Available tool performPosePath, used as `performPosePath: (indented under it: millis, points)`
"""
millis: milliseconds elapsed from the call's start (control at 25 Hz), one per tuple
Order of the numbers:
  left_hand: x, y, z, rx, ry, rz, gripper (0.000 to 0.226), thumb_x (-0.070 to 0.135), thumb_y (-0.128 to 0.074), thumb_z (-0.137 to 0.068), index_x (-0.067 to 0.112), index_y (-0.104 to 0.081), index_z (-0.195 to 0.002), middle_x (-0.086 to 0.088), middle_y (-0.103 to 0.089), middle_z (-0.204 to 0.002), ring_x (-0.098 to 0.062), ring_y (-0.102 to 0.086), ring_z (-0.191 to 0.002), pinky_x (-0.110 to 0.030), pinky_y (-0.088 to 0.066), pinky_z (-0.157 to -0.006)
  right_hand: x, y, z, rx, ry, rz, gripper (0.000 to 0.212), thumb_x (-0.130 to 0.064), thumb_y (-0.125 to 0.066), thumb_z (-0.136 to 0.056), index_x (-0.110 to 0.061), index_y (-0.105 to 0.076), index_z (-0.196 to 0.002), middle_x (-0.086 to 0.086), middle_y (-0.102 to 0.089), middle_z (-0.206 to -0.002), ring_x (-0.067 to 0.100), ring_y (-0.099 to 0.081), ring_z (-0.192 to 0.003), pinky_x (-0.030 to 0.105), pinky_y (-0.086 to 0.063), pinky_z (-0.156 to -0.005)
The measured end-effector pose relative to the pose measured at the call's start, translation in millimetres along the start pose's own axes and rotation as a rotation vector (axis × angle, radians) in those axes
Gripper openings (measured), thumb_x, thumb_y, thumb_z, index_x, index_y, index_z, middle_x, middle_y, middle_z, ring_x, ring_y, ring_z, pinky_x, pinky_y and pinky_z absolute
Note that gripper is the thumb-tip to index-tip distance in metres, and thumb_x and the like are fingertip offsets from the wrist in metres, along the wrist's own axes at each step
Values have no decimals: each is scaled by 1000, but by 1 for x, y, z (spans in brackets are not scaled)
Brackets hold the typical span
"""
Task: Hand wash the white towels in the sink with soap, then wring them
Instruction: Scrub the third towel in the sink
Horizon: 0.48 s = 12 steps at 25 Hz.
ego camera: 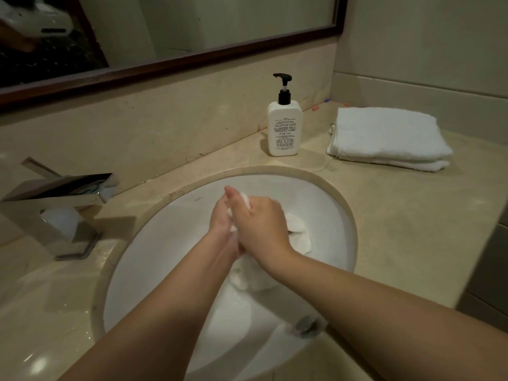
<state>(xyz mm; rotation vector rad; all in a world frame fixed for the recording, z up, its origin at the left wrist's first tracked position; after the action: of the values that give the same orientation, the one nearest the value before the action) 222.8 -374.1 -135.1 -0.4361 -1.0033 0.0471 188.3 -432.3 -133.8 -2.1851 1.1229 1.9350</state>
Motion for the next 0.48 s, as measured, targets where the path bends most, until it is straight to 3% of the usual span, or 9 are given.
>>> performPosePath:
  millis: [40, 160, 200, 320, 360, 480]
  points:
    - [0, 1, 0, 7, 8, 20, 53, 51, -36, -106, 15, -51, -70, -4, -57, -56, -15, -61, -57, -27, -46, -63, 0, 0, 1, -11, 8, 16, 61, -54, -45, -100, -11, -64, -62, 12, -67, -66, 31, -64, -71, 38, -47, -67]
    - [1, -3, -1, -27, 23, -1, 61, 59, -34, -105, 12, -72, -96, -15, -75, -96, -26, -70, -91, -34, -51, -79, 12, 16, -29, 149, -153, 26, 63, -54, -41, -102, -13, -52, -56, 11, -61, -63, 31, -59, -66, 35, -38, -60]
    - [2, -4, 0, -3, 14, -22, 62, 59, -34, -105, 11, -73, -94, -15, -75, -96, -25, -71, -89, -33, -52, -77, 12, 16, -29, 157, -156, 8, 62, -54, -42, -102, -15, -49, -54, 10, -58, -61, 31, -58, -64, 34, -36, -59]
    - [1, -4, 3, 29, -22, 30, 58, 50, -35, -107, 16, -53, -64, -2, -56, -53, -12, -60, -51, -22, -46, -59, 3, 0, -4, -39, 13, -6, 60, -53, -45, -101, -17, -53, -54, 15, -65, -66, 35, -63, -71, 38, -44, -64]
    - [2, -4, 5, 39, -25, 48, 53, 48, -34, -107, 17, -49, -67, -1, -53, -52, -12, -58, -49, -24, -44, -59, 4, -2, -7, -49, 16, 31, 59, -53, -43, -102, -16, -58, -58, 17, -68, -73, 36, -63, -76, 38, -44, -67]
    - [5, -8, 11, 56, -9, -26, 37, 49, -39, -106, 20, -54, -89, -2, -60, -83, -18, -59, -73, -30, -46, -69, 14, 14, -37, 67, -195, 61, 62, -52, -37, -104, -10, -59, -65, 16, -69, -81, 34, -63, -80, 34, -39, -66]
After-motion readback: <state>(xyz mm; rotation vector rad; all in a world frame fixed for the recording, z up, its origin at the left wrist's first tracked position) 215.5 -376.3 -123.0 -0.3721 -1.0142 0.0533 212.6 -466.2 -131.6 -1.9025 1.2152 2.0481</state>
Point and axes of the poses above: each hand's wrist, its own z-axis away from the middle knuckle, its own y-axis out of the back of the hand, x = y × z, the point moved 1 cm from there along -z, towards the middle knuckle
